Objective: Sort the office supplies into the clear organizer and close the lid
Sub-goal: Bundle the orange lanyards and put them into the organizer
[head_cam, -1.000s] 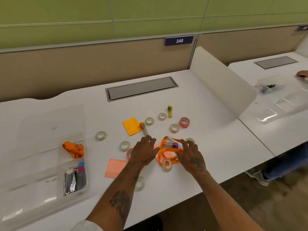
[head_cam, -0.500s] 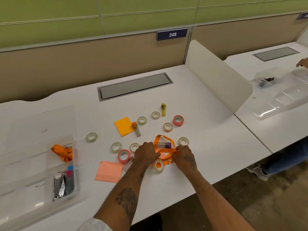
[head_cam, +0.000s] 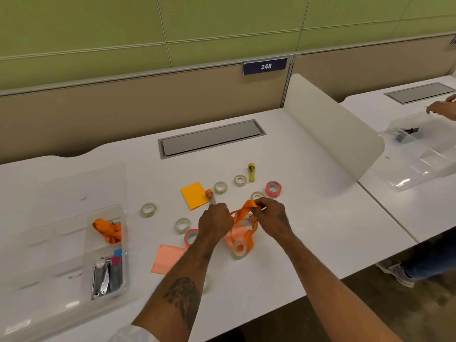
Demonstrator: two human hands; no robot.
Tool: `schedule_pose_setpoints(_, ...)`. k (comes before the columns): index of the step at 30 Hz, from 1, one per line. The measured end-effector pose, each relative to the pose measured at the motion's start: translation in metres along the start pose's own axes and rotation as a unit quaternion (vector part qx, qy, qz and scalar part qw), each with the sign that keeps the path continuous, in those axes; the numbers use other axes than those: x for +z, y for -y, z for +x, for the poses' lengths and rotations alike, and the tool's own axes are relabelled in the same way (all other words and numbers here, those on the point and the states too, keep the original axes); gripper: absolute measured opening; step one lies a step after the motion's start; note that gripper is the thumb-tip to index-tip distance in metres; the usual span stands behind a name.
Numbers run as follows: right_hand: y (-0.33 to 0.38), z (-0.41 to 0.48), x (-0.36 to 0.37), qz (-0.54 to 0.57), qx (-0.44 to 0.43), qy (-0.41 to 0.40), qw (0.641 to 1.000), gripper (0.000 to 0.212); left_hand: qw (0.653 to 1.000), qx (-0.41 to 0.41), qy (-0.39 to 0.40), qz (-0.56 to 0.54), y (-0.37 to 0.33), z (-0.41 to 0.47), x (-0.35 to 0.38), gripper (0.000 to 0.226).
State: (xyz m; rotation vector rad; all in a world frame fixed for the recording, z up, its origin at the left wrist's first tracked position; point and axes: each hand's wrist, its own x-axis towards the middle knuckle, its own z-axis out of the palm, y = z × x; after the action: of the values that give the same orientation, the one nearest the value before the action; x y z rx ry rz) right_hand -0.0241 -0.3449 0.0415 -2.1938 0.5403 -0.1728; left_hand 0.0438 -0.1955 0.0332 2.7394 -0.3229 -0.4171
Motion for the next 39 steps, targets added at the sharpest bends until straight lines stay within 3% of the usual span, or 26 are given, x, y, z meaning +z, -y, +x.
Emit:
schedule_pose_setpoints(5, 0.026, 0.011, -0.005, 0.026, -0.019, 0.000, 0.999, 0.008, 0.995, -0.008, -0.045, -0.089, 0.008, 0.000, -0.028, 0.026)
schedule_pose_setpoints(14, 0.067, 0.018, -0.012, 0.088, -0.008, -0.016, 0.996, 0.022, 0.947, 0.031, -0.086, -0.308, 0.015, -0.002, -0.068, 0.027)
schedule_pose_setpoints(21, 0.099, 0.015, 0.000, 0.238, -0.026, 0.130, 0.962, 0.023, 0.917, 0.104, -0.089, -0.375, 0.034, -0.007, -0.096, 0.043)
schedule_pose_setpoints(26, 0.128, 0.009, 0.029, 0.337, 0.012, 0.230, 0.913, 0.021, 0.907, 0.111, -0.108, -0.391, 0.071, -0.018, -0.113, 0.032)
schedule_pose_setpoints(28, 0.140, 0.003, 0.044, 0.315, -0.008, 0.241, 0.918, 0.029, 0.907, 0.110, -0.105, -0.392, 0.088, -0.023, -0.118, 0.026)
schedule_pose_setpoints(31, 0.157, -0.004, 0.070, 0.271, -0.033, 0.213, 0.938, 0.021, 0.911, 0.097, -0.135, -0.378, 0.115, -0.029, -0.125, 0.023)
schedule_pose_setpoints(36, 0.191, -0.018, 0.109, 0.250, -0.031, 0.241, 0.937, 0.016, 0.925, 0.066, -0.174, -0.331, 0.171, -0.038, -0.144, 0.054)
schedule_pose_setpoints(39, 0.211, -0.027, 0.130, 0.238, -0.033, 0.294, 0.925, 0.016, 0.952, 0.074, -0.152, -0.257, 0.206, -0.043, -0.158, 0.097)
